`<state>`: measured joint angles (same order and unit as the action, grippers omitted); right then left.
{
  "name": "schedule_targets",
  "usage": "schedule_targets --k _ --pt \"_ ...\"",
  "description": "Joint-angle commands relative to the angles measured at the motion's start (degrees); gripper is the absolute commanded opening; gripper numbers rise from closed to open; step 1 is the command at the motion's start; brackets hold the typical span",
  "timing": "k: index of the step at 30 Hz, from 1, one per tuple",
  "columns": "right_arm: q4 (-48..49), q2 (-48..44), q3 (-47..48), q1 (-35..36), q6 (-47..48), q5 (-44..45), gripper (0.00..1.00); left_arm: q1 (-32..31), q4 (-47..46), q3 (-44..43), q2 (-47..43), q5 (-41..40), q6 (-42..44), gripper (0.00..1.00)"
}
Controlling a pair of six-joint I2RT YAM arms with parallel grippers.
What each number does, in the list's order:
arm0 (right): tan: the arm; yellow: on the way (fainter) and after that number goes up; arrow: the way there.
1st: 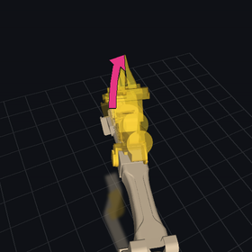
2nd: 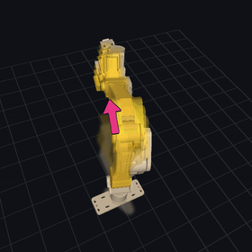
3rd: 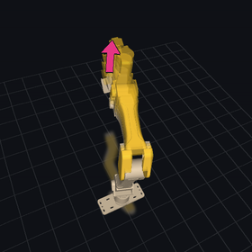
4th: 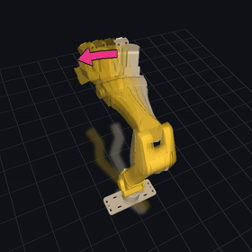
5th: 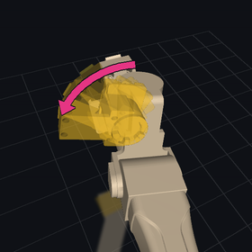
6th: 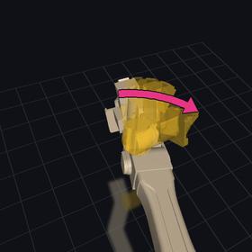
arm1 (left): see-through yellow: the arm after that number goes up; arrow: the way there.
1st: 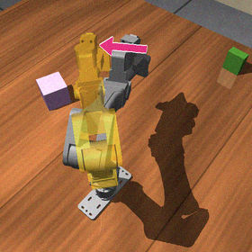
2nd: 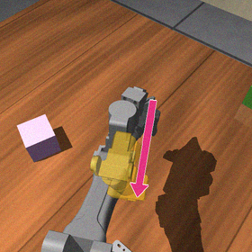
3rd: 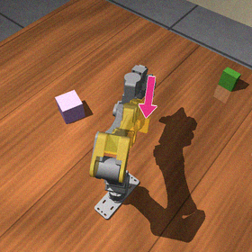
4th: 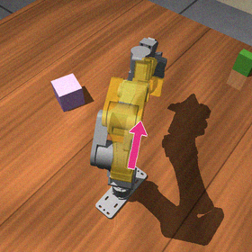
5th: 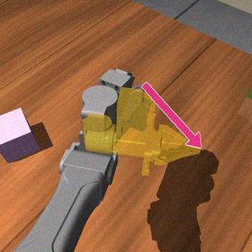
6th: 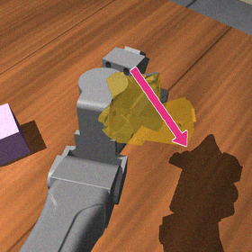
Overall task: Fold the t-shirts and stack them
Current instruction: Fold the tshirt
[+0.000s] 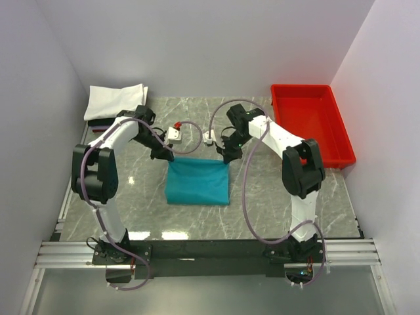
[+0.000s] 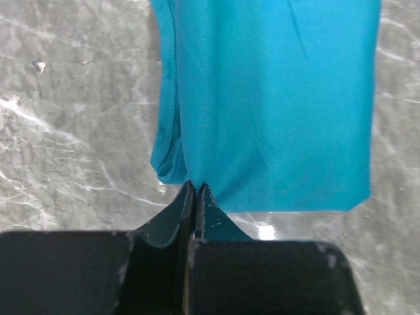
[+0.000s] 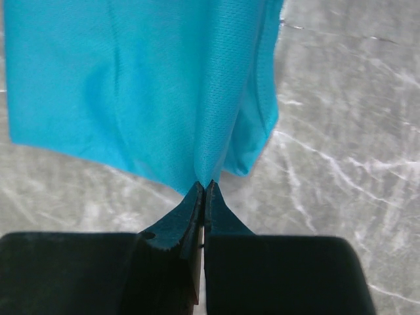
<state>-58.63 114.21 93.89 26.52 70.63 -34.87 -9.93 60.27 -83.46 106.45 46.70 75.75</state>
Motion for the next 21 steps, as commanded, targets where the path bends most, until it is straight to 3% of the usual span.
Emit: schedule_targets --k 1,11,17,18,20,21 --pt "-1.93 2.94 5.77 -0.77 -0.49 0.94 0.00 0.70 -2.17 -2.85 2.44 1.56 -1.04 0.01" --pt "-4.81 16.64 20.88 -0.95 -11.83 4.46 0.00 2.73 -7.00 -7.06 11.92 -0.81 -7.18 0.02" --pt "-2.46 19.73 24.41 -1.12 -19.03 4.81 0.00 3.08 -10.26 -9.88 16.06 -2.84 -13.07 0.05" --pt "-2.45 19.99 24.94 -1.12 -20.34 5.25 0.03 3.25 -10.35 -10.31 16.41 -3.01 -13.78 0.08" --pt "-0.44 19.65 25.03 -1.47 -23.07 6.30 0.22 3.43 -11.57 -11.72 17.03 -3.28 -17.11 0.13" --pt "0.87 19.21 24.68 -1.82 -26.39 6.74 0.26 3.95 -12.62 -12.33 17.03 -3.19 -19.12 0.18"
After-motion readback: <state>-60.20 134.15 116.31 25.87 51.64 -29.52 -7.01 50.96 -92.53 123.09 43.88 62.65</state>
